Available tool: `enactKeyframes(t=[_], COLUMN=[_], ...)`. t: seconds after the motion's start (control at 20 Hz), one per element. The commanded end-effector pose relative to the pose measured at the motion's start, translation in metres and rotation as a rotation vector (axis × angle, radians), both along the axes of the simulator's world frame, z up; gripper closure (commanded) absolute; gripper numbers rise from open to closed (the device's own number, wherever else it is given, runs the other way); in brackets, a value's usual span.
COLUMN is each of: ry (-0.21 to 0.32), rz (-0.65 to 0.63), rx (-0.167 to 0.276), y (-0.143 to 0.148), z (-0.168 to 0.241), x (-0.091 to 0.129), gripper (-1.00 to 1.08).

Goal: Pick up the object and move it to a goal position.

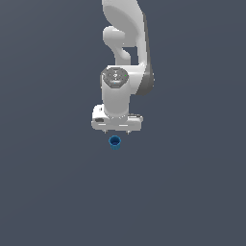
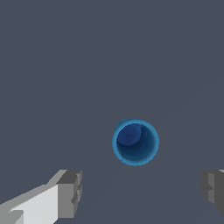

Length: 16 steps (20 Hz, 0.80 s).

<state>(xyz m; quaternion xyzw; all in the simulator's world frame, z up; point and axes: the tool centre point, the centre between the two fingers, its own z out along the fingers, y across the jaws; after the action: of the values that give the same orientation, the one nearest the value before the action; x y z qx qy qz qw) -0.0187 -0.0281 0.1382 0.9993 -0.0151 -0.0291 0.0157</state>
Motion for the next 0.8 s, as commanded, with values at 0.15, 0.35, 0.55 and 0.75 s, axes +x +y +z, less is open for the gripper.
enactKeyframes(t=[0.15, 0.35, 0.55, 0.75], ry=[-0.003, -0.012, -0.013, -0.015], rz=[0.01, 0.043, 0.049, 0.053], rx=[0.001, 0.004, 0.004, 0.006], y=[0.002, 0.009, 0.011, 0.01], z=[0.003, 0.014, 0.017, 0.012], x=[0.001, 0.006, 0.007, 0.006], gripper=[-0.92, -0.92, -0.92, -0.92])
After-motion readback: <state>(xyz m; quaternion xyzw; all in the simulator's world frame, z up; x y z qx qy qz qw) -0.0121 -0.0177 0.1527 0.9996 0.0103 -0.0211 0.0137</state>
